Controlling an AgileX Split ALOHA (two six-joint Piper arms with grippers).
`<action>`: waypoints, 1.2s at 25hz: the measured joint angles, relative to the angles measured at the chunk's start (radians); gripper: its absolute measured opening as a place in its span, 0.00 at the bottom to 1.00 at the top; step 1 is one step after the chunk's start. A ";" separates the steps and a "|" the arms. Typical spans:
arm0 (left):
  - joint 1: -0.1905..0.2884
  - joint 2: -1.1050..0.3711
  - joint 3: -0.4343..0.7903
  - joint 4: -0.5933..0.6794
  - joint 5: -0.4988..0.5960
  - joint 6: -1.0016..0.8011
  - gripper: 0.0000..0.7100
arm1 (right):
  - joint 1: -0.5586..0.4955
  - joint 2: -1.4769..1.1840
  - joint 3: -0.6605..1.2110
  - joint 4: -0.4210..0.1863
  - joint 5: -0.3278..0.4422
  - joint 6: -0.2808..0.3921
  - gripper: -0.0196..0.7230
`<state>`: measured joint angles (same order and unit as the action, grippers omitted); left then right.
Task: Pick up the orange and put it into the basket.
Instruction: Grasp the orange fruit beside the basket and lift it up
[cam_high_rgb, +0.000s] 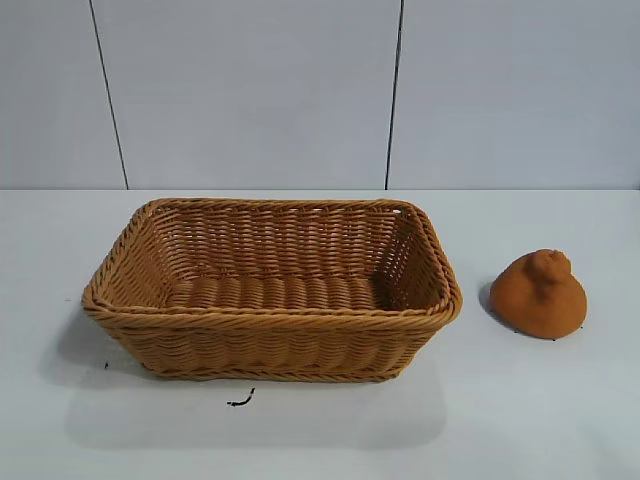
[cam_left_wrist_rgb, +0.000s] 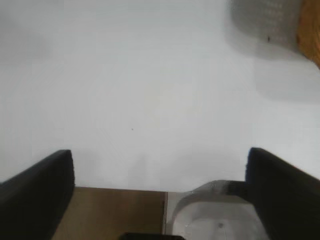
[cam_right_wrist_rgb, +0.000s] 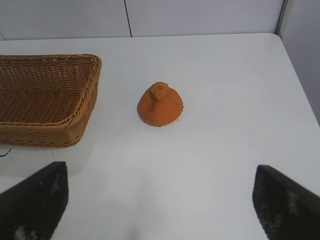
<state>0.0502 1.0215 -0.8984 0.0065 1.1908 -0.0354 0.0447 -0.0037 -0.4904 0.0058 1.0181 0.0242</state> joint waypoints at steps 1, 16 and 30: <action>0.000 -0.047 0.048 0.000 -0.012 0.000 0.94 | 0.000 0.000 0.000 0.000 0.000 0.000 0.96; 0.000 -0.801 0.389 -0.086 -0.121 0.000 0.94 | 0.000 0.000 0.000 0.005 0.000 0.000 0.96; -0.034 -1.027 0.392 -0.096 -0.120 0.001 0.94 | 0.000 0.027 -0.011 0.002 -0.002 0.000 0.96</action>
<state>0.0166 -0.0054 -0.5060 -0.0892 1.0704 -0.0346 0.0447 0.0230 -0.5011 0.0082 1.0160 0.0242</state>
